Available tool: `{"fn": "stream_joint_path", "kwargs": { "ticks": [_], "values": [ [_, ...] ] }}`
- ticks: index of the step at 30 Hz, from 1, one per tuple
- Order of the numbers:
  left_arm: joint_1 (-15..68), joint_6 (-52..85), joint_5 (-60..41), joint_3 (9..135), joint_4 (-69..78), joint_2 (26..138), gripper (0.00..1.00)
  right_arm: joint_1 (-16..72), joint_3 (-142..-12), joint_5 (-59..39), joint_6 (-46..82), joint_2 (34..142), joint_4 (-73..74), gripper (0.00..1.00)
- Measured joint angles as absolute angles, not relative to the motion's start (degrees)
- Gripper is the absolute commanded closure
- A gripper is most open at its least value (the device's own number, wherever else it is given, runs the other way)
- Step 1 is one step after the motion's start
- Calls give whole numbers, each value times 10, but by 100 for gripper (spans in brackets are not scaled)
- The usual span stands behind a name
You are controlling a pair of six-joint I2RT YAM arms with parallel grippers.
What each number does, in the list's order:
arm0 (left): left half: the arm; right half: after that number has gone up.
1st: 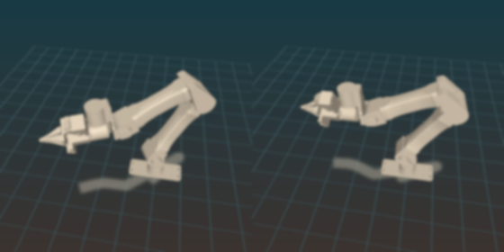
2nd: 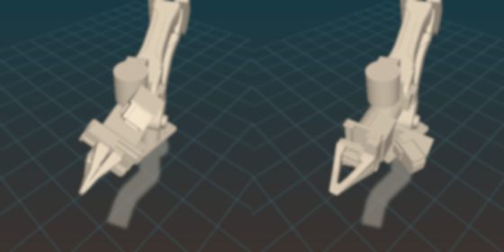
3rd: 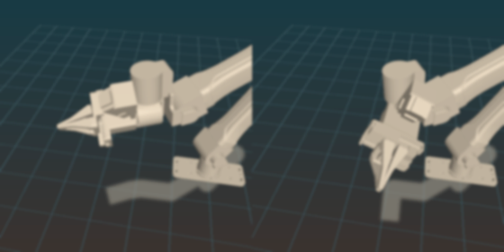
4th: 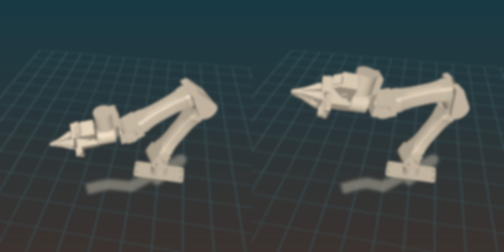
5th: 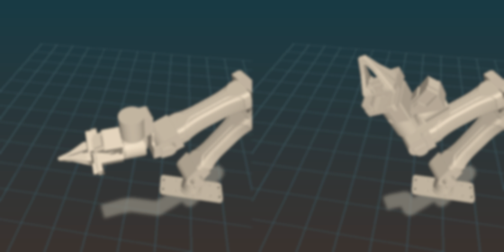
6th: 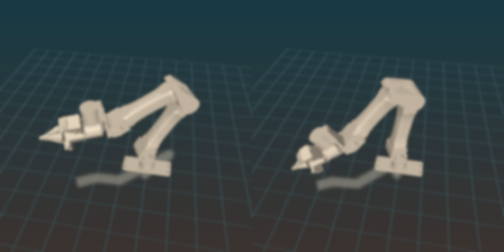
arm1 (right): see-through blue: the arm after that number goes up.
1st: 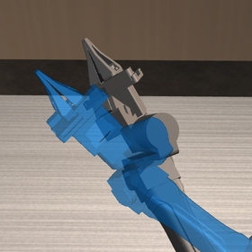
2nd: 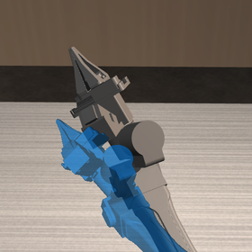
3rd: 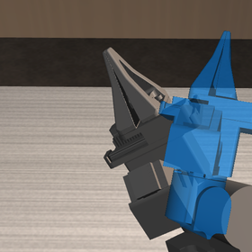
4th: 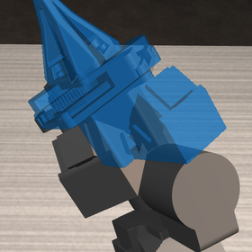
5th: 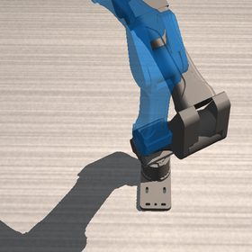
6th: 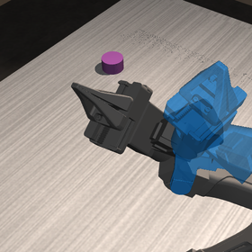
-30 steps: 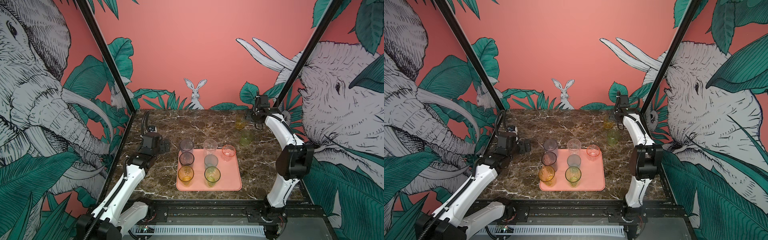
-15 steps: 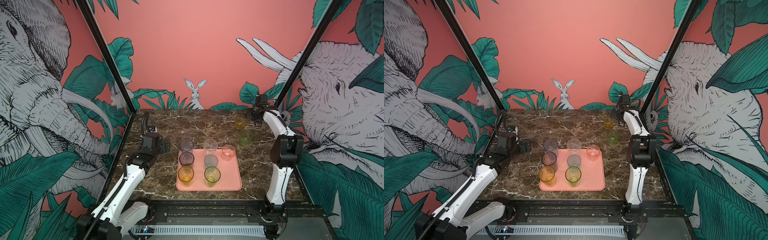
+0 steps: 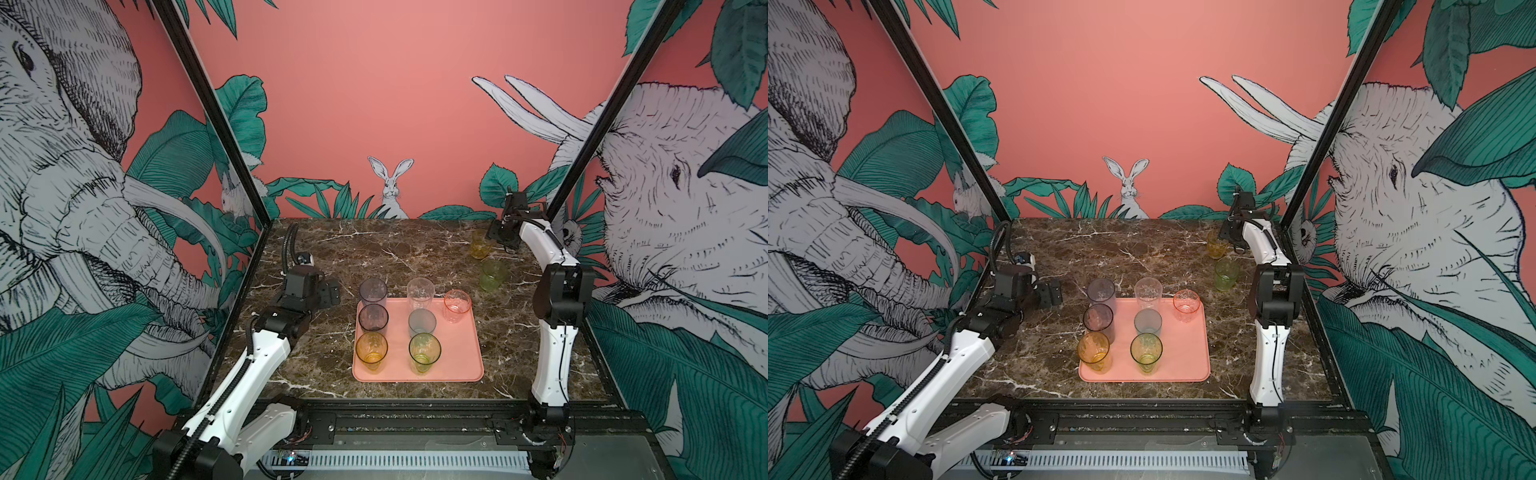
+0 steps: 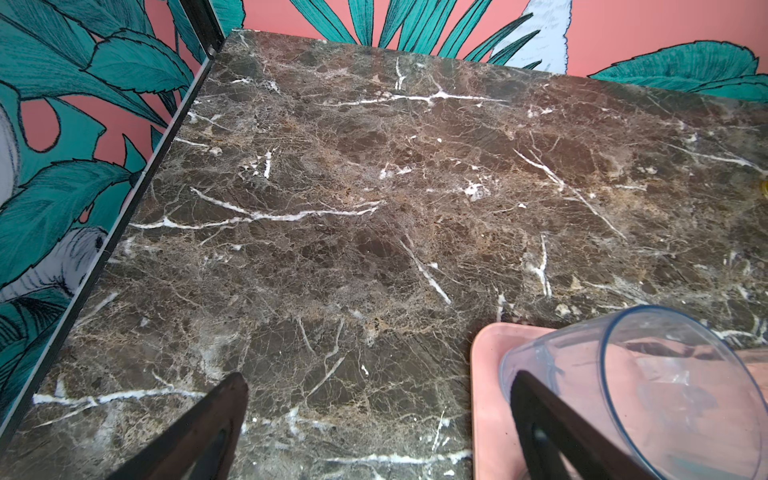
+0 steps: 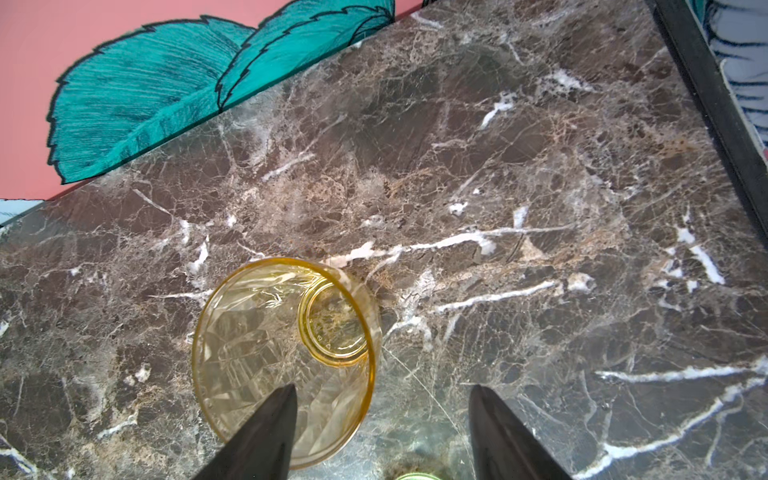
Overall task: Place the glasses into the tray
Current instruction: 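Move the open right gripper over the yellow cup beyond the tray, then lower the right gripper and close it on the yellow cup's rim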
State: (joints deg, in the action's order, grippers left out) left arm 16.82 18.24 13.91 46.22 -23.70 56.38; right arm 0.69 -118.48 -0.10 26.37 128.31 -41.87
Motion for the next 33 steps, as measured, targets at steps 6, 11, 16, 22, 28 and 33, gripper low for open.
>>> {"fn": "stream_joint_path", "kwargs": {
  "ticks": [6,11,16,22,28,33],
  "values": [
    [168,183,139,460,-237,562,1,7,-1198,-9,264,1302,-421,38],
    [168,184,139,460,-239,561,1,7,-1200,-12,264,1320,-423,42],
    [168,185,139,460,-239,561,1,6,-1208,-20,265,1333,-426,50],
    [168,185,139,459,-239,561,1,3,-1210,-29,265,1336,-425,70],
    [168,191,129,453,-239,561,1,3,-1210,-38,266,1336,-425,85],
    [168,195,124,452,-239,561,1,3,-1210,-41,265,1336,-427,95]
  ]
}}
